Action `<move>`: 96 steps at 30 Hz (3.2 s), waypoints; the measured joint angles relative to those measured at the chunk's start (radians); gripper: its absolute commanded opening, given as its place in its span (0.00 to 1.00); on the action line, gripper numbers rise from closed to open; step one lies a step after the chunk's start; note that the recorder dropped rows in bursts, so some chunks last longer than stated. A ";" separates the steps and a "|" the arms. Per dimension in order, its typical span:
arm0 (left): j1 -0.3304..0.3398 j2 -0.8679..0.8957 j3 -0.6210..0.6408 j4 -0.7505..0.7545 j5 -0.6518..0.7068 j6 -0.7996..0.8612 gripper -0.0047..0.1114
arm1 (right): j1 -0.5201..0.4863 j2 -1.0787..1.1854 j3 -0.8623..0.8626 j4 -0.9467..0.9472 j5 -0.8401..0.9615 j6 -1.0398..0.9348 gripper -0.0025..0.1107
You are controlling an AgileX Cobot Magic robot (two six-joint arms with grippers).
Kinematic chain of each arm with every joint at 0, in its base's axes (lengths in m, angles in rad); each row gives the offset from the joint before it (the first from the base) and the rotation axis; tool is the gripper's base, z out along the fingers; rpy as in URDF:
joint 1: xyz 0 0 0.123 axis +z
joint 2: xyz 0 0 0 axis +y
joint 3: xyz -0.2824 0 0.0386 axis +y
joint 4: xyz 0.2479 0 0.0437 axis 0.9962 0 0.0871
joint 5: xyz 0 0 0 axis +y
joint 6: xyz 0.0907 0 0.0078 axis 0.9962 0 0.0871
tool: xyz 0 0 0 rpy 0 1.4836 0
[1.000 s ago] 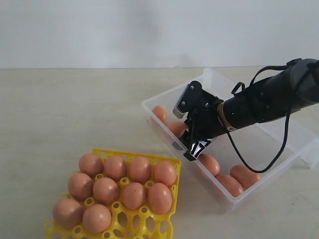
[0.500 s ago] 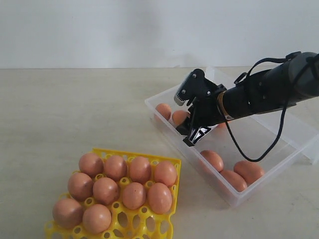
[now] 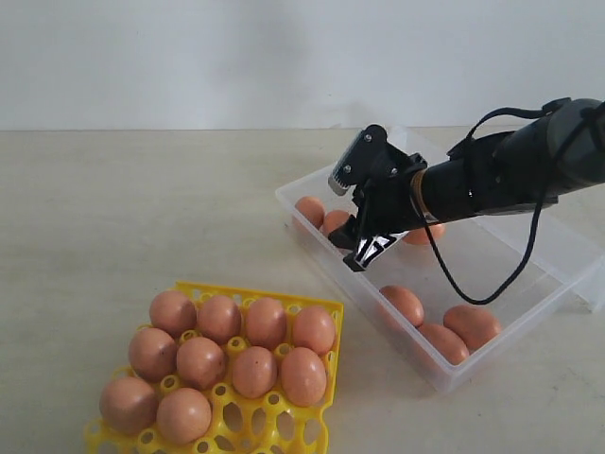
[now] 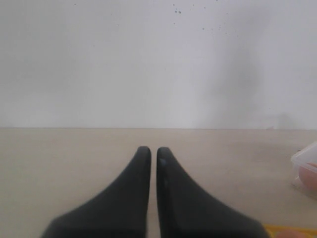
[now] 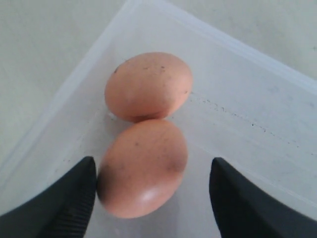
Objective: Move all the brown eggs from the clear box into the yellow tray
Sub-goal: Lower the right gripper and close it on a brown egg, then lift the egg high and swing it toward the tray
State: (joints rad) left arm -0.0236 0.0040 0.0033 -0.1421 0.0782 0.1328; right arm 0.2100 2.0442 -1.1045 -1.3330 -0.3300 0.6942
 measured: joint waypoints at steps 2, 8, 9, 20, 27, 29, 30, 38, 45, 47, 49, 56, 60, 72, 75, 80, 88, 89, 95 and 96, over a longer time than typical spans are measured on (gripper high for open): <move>0.000 0.000 0.000 0.000 0.000 0.000 0.08 | 0.000 0.000 0.000 0.052 -0.002 -0.016 0.54; 0.000 0.000 0.000 0.000 0.000 0.000 0.08 | 0.000 0.029 -0.019 0.134 -0.022 -0.030 0.53; 0.000 0.000 0.000 0.000 0.000 0.000 0.08 | 0.000 0.038 -0.021 0.148 -0.022 -0.023 0.53; 0.000 0.000 0.000 0.000 0.000 0.000 0.08 | 0.000 0.059 -0.028 0.179 0.053 0.150 0.25; 0.000 0.000 0.000 0.000 0.000 0.000 0.08 | 0.000 0.059 -0.030 0.186 0.057 0.189 0.02; 0.000 0.000 0.000 0.000 0.000 0.000 0.08 | 0.000 0.055 -0.030 0.188 0.064 0.196 0.02; 0.000 0.000 0.000 0.000 0.000 0.000 0.08 | 0.000 0.047 -0.030 0.190 0.077 0.206 0.02; 0.000 0.000 0.000 0.000 0.000 0.000 0.08 | 0.000 -0.115 -0.028 0.196 0.204 0.342 0.02; 0.000 0.000 0.000 0.000 0.000 0.000 0.08 | 0.000 -0.280 0.052 0.261 0.029 0.391 0.02; 0.000 0.000 0.000 0.000 0.000 0.000 0.08 | 0.000 -0.326 0.097 0.330 0.043 0.386 0.02; 0.000 0.000 0.000 0.000 0.000 0.000 0.08 | 0.000 -0.354 0.121 0.425 0.123 0.337 0.02; 0.000 0.000 0.000 0.000 0.000 0.000 0.08 | -0.059 -0.406 0.139 0.545 0.175 -0.122 0.02; 0.000 0.000 0.000 0.000 0.000 0.000 0.08 | -0.057 -0.466 0.139 0.549 0.120 -0.494 0.02; 0.000 0.000 0.000 0.000 0.000 0.000 0.08 | -0.051 -0.692 0.129 0.912 -0.032 -1.375 0.02; 0.000 0.000 0.000 0.000 0.000 0.000 0.08 | -0.049 -0.707 0.116 1.176 -0.236 -1.334 0.02; 0.000 0.000 0.000 0.000 0.000 0.000 0.08 | -0.049 -0.713 0.044 1.424 -0.438 -0.694 0.02; 0.000 0.000 0.000 0.000 0.000 0.000 0.08 | -0.043 -0.712 0.020 0.074 -0.505 0.343 0.02; 0.000 0.000 0.000 0.000 0.000 0.000 0.08 | -0.028 -0.712 0.063 0.039 -0.513 0.383 0.02; 0.000 0.000 0.000 0.000 0.000 0.000 0.08 | 0.205 -0.704 0.395 0.064 -0.404 0.383 0.02; 0.000 0.000 0.000 0.000 0.000 0.000 0.08 | 0.250 -0.702 0.439 0.102 -0.392 0.348 0.02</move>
State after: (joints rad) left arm -0.0236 0.0040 0.0033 -0.1421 0.0782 0.1328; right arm 0.4603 1.3424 -0.6653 -1.2306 -0.7218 1.0426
